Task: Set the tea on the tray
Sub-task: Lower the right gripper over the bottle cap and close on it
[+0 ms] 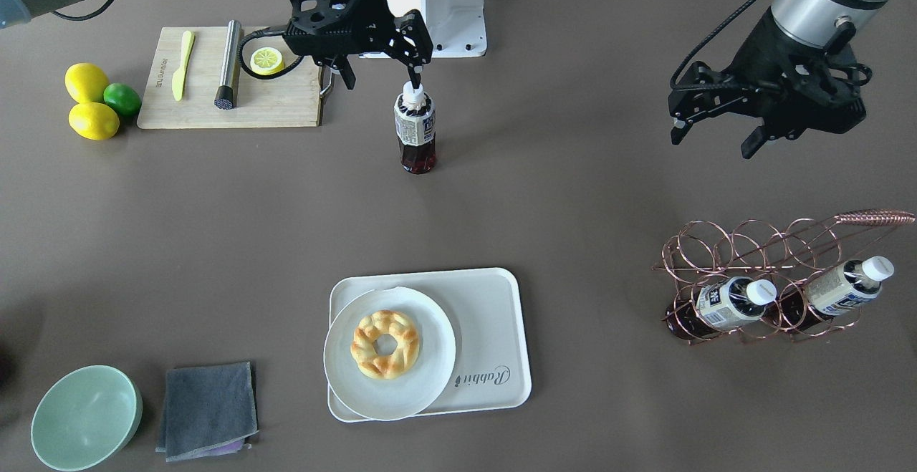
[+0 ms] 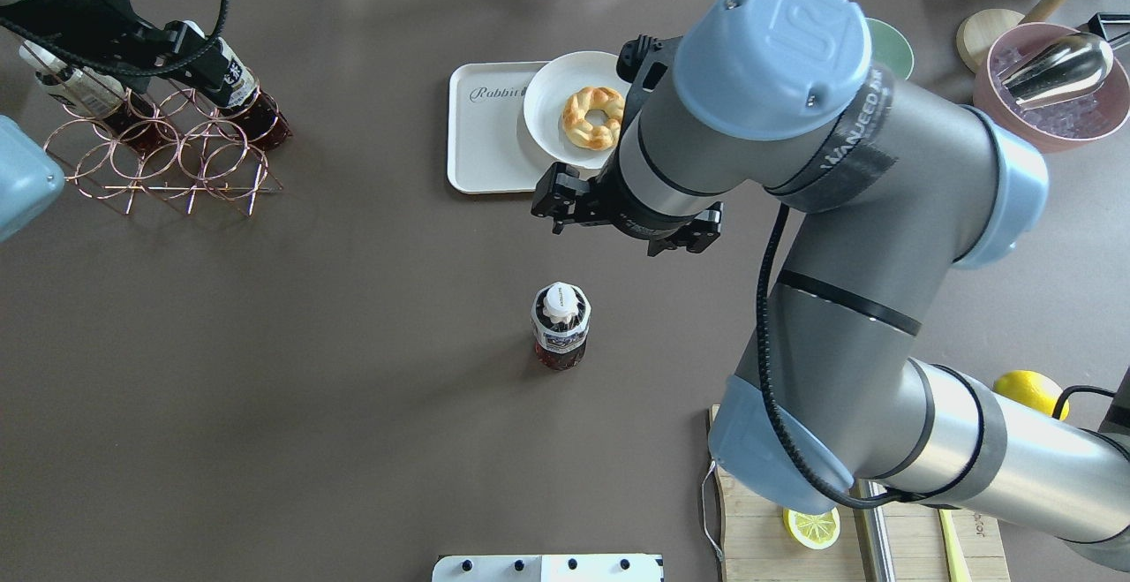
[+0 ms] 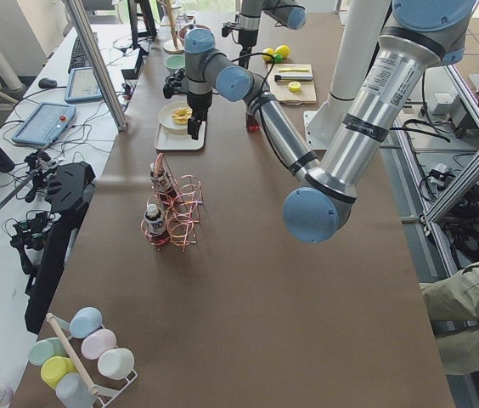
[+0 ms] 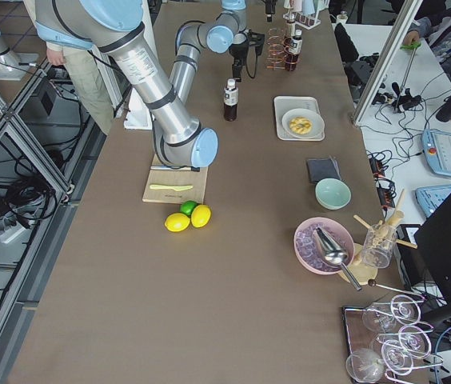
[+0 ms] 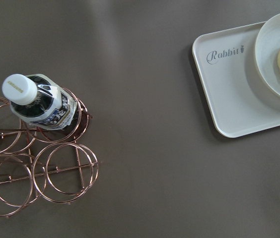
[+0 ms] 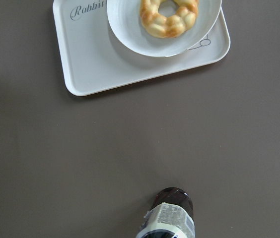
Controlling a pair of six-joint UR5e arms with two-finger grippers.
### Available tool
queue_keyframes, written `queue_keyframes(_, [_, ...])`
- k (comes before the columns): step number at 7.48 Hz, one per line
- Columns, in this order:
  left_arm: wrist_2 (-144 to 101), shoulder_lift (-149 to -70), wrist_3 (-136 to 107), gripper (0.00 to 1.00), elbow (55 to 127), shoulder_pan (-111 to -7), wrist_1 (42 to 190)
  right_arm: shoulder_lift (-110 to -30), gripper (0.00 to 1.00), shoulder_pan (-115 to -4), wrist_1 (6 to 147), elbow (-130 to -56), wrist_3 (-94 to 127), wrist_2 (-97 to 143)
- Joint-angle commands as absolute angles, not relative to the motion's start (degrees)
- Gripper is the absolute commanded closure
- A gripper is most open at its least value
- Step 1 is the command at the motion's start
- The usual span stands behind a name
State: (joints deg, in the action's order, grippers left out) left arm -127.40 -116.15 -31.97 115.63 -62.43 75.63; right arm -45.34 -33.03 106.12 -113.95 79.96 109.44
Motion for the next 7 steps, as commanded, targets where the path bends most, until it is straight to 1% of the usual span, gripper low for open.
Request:
queue_keyframes(1, [-127.7, -114.6, -30.8, 0.06, 116.5, -63.4, 75.7, -41.5, 0.06, -30.2, 106.6, -108.1, 80.0, 106.5])
queue_keyframes(3, [-127.8, -114.8, -31.3, 0.05, 116.7, -63.4, 75.7, -40.8, 0.15, -29.0, 110.0, -107.8, 79.4, 106.4])
queue_keyframes(5, [-127.8, -114.7, -31.3, 0.05, 116.9, -63.4, 75.7, -40.8, 0.18, -28.0, 112.8, -107.5, 76.1, 105.9])
queue_keyframes(6, [-127.8, -114.7, -31.4, 0.05, 117.0, -63.4, 75.7, -40.7, 0.22, -27.1, 112.7, -107.1, 76.1, 105.0])
queue_keyframes(7, [-127.8, -114.7, -31.4, 0.05, 117.0, -63.4, 75.7, -40.3, 0.32, -26.4, 112.7, -107.0, 76.1, 104.2])
